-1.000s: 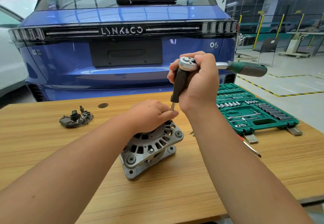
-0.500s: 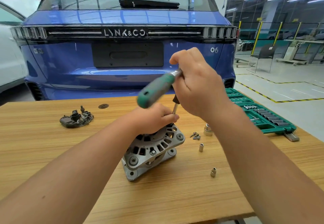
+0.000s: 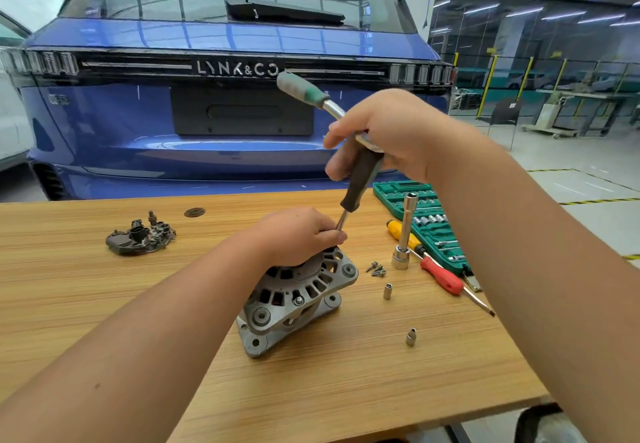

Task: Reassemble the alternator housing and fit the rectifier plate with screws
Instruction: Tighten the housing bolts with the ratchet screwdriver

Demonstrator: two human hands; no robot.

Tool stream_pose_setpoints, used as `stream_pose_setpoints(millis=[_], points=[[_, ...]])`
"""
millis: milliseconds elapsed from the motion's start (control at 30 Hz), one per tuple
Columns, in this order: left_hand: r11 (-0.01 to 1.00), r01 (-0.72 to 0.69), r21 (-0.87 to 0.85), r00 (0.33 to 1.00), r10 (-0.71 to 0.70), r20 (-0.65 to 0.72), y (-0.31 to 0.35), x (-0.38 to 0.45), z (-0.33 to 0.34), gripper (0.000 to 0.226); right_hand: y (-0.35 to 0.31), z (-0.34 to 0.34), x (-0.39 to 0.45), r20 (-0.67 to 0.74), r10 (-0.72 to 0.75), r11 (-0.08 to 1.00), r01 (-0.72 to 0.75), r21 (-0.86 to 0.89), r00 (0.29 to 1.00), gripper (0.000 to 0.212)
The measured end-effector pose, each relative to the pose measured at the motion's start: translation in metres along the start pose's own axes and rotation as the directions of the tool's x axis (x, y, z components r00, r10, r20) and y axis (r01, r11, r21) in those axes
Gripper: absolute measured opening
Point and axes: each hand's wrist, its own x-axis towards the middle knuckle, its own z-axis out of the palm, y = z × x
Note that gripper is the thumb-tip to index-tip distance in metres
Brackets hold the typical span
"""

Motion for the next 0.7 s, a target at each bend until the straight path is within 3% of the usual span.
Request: stream_pose_setpoints(millis=[67,133,233,300,400,467,533,633,700], points=[[1.000,0.002,0.003,1.000,-0.002,-0.006,0.000,0.000,0.000,0.044,0.011,0.005,0.002,0.059,0.023,0.898,-0.046,0.438,0.998,0.015],[1.000,0.010,0.001,1.000,-0.010,-0.005,0.000,0.000,0.000,0.044,0.025,0.013,0.005,0.006,0.025,0.730,-0.023,0.683,1.000,0.012],[0.999,0.005,0.035,1.000,-0.004,-0.025,0.002,0.000,0.000,0.044,0.041,0.029,0.007,-0.133,0.021,0.452,0.109,0.886,0.991,0.017],[0.999,-0.006,0.047,0.999,0.008,-0.042,0.002,0.000,0.000,0.045,0.051,0.037,0.004,-0.186,-0.060,0.335,0.195,0.922,0.981,0.017],[0.998,-0.032,0.057,0.999,0.035,-0.038,0.001,0.001,-0.002,0.043,0.063,0.044,0.001,-0.272,-0.274,0.314,0.353,0.881,0.922,0.012],[0.998,-0.042,0.045,0.999,0.043,-0.029,0.001,0.004,-0.004,0.040,0.068,0.049,-0.003,-0.363,-0.382,0.435,0.512,0.741,0.850,0.016],[0.998,-0.044,0.036,0.999,0.044,-0.021,0.001,0.006,-0.006,0.040,0.075,0.056,-0.004,-0.449,-0.529,0.556,0.694,0.458,0.720,0.023],[0.996,-0.072,0.043,0.997,0.073,-0.006,0.001,0.006,-0.007,0.039,0.079,0.068,-0.003,-0.483,-0.722,0.519,0.849,0.094,0.495,0.019],[0.996,-0.082,0.020,0.997,0.082,0.002,0.000,0.001,-0.008,0.040,0.077,0.068,-0.001,-0.498,-0.750,0.502,0.865,-0.002,0.434,0.015]])
